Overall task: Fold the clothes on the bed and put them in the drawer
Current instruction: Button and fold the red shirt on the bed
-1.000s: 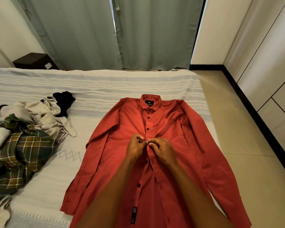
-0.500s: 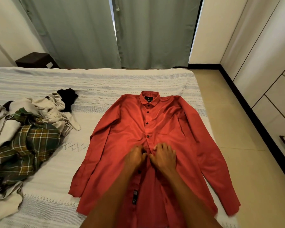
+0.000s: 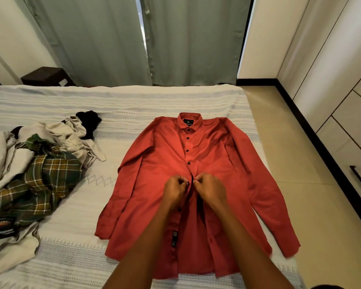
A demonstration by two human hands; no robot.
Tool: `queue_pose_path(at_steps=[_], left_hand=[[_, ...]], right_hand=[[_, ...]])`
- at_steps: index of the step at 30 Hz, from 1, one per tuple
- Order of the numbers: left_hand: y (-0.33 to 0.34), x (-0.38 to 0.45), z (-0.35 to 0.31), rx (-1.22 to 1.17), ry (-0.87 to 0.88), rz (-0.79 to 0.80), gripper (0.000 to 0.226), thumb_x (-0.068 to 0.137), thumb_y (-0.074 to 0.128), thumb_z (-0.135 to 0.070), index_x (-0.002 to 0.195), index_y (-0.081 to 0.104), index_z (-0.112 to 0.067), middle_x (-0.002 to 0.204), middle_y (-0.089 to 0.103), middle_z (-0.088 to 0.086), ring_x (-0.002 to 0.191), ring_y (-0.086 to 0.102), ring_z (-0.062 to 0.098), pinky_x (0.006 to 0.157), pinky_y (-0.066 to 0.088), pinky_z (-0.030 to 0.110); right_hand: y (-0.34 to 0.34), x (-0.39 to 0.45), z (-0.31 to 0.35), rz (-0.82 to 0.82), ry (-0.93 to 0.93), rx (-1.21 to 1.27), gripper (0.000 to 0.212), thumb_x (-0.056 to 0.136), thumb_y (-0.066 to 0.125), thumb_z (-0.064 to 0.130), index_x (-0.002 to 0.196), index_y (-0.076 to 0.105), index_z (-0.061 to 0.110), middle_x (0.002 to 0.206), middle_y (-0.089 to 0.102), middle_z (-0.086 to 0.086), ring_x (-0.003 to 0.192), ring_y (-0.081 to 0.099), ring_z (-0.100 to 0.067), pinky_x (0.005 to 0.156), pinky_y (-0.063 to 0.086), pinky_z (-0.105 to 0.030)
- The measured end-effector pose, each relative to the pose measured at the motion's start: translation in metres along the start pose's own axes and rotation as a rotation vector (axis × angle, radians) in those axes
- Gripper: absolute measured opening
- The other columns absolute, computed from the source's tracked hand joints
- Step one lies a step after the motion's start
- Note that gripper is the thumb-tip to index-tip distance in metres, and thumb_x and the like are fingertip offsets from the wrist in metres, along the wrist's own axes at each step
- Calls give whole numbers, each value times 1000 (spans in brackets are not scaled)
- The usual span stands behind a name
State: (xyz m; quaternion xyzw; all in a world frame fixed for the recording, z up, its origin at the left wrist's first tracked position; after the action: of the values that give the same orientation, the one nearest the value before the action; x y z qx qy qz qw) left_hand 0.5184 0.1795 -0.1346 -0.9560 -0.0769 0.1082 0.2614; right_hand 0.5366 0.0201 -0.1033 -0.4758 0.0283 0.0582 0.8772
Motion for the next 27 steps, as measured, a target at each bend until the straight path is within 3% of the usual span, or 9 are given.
queue_pose_path(at_steps=[5,10,17,23,27], left_hand=[[4,5,19,-251,-195,40,24,90,62,-1,73,67,-18,53,60,0,47,48,14,47,38,24],[5,0,15,-400,-255,78,22,94,58,5,78,66,-9,53,59,1,39,47,3,38,37,16],[5,4,19,-474,-301,83,15,91,62,4,82,69,-7,65,65,6,48,55,7,48,47,16],[3,5,15,-465,-300,105,22,87,61,9,95,51,-8,64,59,7,41,54,9,36,38,20],[2,10,11,-424,-260,132,29,87,56,17,88,46,-11,65,55,7,44,56,6,44,48,20]], right_hand=[[6,-4,11,29,-14,103,18,89,66,41,95,74,26,99,75,-4,102,67,-29,77,48,-36],[6,-11,15,-45,-74,108,20,90,63,39,105,71,27,102,74,3,100,67,-23,76,49,-36],[4,-13,16,-107,-164,124,21,94,58,40,108,73,34,103,74,8,96,67,-20,71,51,-36],[12,-1,9,-43,-201,57,21,90,60,43,107,66,33,100,73,10,97,64,-20,76,51,-36],[13,1,18,-70,-303,-28,22,86,61,46,103,64,32,97,72,8,94,62,-23,78,48,-40]])
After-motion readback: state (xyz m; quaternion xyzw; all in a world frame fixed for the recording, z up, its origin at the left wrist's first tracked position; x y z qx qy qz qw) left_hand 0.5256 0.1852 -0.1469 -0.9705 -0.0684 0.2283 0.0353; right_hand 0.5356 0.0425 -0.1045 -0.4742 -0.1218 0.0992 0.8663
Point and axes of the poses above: each hand's wrist, its own x-axis towards the middle knuckle, its own y-axis out of the palm, z = x × y, the point moved 10 cm from there along x, towards the middle knuckle
